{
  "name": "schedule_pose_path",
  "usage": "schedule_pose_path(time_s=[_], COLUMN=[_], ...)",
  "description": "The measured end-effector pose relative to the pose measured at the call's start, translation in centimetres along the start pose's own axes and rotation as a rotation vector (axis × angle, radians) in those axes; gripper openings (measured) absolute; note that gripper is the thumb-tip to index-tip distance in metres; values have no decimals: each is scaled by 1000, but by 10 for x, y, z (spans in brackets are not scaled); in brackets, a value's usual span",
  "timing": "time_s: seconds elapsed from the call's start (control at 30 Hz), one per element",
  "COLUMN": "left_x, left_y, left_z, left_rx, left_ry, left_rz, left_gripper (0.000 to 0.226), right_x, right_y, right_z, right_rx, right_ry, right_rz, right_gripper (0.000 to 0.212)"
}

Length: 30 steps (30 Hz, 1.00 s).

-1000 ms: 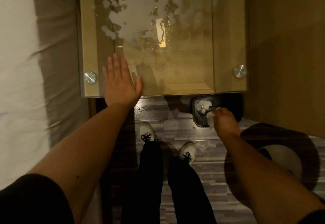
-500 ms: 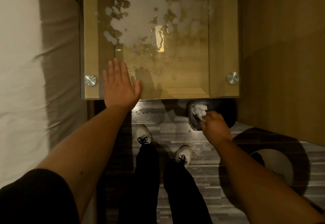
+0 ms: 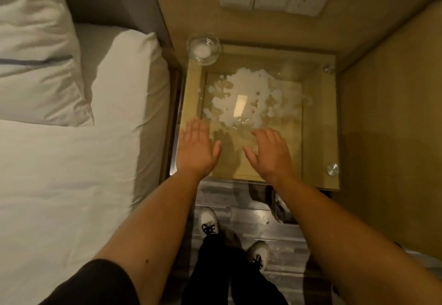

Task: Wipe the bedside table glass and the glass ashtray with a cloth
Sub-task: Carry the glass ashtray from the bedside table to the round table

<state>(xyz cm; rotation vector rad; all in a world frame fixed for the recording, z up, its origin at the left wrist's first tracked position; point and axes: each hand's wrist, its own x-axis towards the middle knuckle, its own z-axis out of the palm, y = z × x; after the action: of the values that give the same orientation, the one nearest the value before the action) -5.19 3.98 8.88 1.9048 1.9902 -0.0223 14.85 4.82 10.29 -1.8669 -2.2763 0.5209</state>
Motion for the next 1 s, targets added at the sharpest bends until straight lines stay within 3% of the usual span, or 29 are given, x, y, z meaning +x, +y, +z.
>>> schedule_pose_path(time_s=[0.13,0.27,0.73,1.0], left_x=[24,54,212,278], left_y=[-25,-41,-63,-79], left_z=[-34,-52,-39,-33], left_rx=[21,51,-75,-215], left_ry=[40,60,127,71], left_rz=[24,54,-2,37], left_gripper=[80,84,98,115], right_x=[60,106,272,330], right_y=[-11,-11,-10,-11], right_z=[-16,-18,27,52], right_rx=[-43,-62,15,39], right_ry=[-44,-50,-113,-186], right_rz=[65,70,-88,-163], right_gripper=[71,83,97,110])
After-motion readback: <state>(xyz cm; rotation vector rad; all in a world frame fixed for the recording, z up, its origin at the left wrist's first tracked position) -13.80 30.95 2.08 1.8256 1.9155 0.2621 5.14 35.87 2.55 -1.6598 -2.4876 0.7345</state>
